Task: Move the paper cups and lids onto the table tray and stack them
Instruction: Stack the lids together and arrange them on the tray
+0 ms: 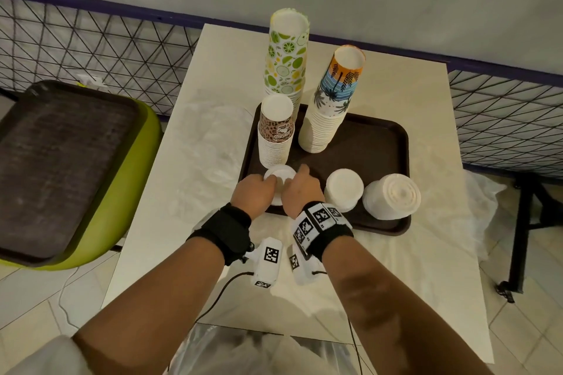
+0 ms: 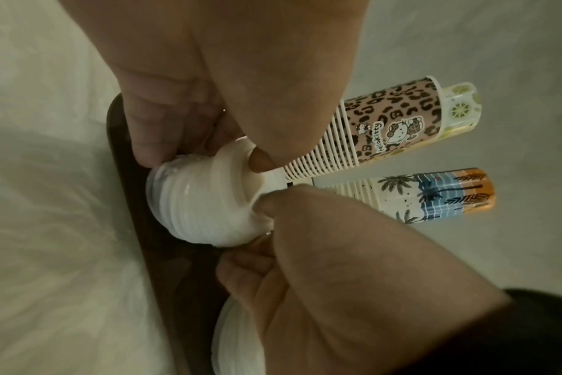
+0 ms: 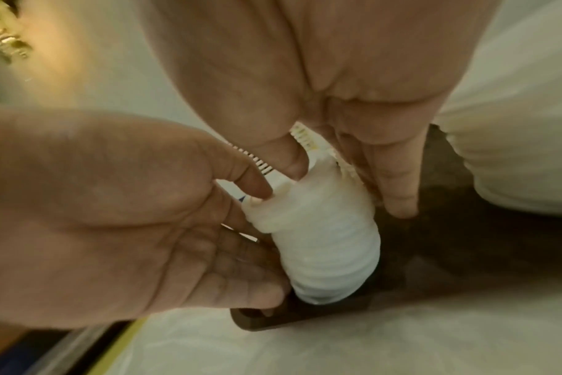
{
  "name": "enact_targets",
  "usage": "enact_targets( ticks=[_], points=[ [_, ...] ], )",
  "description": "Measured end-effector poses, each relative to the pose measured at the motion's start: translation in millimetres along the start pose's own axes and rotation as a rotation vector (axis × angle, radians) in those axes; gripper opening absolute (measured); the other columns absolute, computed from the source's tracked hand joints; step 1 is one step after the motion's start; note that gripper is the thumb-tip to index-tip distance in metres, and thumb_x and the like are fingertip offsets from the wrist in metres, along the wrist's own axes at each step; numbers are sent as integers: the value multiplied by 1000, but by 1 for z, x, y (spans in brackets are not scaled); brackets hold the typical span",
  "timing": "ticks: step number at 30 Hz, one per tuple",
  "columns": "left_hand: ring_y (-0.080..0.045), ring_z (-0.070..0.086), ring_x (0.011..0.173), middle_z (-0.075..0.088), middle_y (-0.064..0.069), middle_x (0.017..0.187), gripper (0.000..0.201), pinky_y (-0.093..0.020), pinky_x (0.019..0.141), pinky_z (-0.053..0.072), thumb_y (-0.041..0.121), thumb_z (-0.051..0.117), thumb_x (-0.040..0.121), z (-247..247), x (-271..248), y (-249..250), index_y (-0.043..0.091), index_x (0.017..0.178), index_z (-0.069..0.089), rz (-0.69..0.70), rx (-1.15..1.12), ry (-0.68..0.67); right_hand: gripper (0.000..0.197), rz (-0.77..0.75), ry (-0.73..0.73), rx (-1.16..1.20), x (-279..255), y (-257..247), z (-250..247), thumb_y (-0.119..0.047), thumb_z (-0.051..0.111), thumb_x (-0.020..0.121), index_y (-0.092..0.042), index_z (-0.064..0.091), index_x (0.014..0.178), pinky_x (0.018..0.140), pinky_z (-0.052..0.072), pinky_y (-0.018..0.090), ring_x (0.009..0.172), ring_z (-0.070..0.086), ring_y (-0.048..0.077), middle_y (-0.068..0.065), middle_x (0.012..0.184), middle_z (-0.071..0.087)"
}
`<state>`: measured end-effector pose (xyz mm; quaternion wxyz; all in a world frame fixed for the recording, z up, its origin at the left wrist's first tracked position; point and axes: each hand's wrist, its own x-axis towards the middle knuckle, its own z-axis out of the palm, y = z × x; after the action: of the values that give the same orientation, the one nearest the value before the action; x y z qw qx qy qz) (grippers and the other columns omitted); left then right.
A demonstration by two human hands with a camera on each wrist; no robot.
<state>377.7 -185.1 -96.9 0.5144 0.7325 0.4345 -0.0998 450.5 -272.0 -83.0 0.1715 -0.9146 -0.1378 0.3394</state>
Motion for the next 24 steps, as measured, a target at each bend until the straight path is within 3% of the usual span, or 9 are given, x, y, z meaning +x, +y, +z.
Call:
enact_targets(
  ticks=[3,5,8,14,16,18,22,24],
  points=[
    [-27,47,84,55,-17,85,29,-33,66,32,21,37,107,-3,0,3,2,88,49,-6,33,-68,38,108,3,119,3,7,3,-27,40,106,-1,49,133,82,42,32,122,57,33,19,136,55],
    [-29,48,84,53,-14,80,31,-33,64,33,23,37,108,-4,1,5,1,90,51,-18,54,-101,37,144,18,237,3,10,2,-27,44,104,0,56,127,75,37,29,114,61,34,19,129,61],
    [-29,50,86,52,-8,76,34,-35,74,41,31,42,105,-4,6,5,3,92,56,-43,79,-85,34,136,39,331,6,12,3,-24,48,101,0,63,119,73,36,29,106,62,35,18,119,66],
    [-31,59,95,62,-16,100,45,-41,82,48,35,45,103,-5,12,11,-4,113,64,-78,12,-114,30,71,22,307,10,16,-2,-26,48,101,-4,67,110,74,38,30,94,61,31,13,104,67],
    [-35,64,100,66,-19,101,50,-51,95,55,41,54,92,-6,13,10,-4,111,67,-94,-77,-110,29,48,10,302,14,17,-2,-26,49,100,-5,68,105,73,40,31,87,59,30,12,99,67],
    [-39,66,103,69,-23,104,59,-57,102,53,45,58,73,-7,16,5,-3,106,69,-117,-183,-101,27,51,-1,320,15,18,-1,-26,52,97,-4,68,99,73,43,33,85,60,30,12,92,66],
    [-32,68,109,73,-15,109,68,-54,105,53,49,69,56,-8,18,-1,7,109,71,-156,-334,-120,29,80,-36,383,15,20,-3,-26,54,96,-5,69,109,86,52,40,97,65,35,15,103,71],
    [-27,68,110,73,-10,113,54,-49,104,55,46,71,70,-9,14,0,12,113,72,-165,-369,-126,37,91,-51,412,16,19,-4,-26,53,95,-8,63,127,96,51,44,109,63,35,14,121,67]
  ],
)
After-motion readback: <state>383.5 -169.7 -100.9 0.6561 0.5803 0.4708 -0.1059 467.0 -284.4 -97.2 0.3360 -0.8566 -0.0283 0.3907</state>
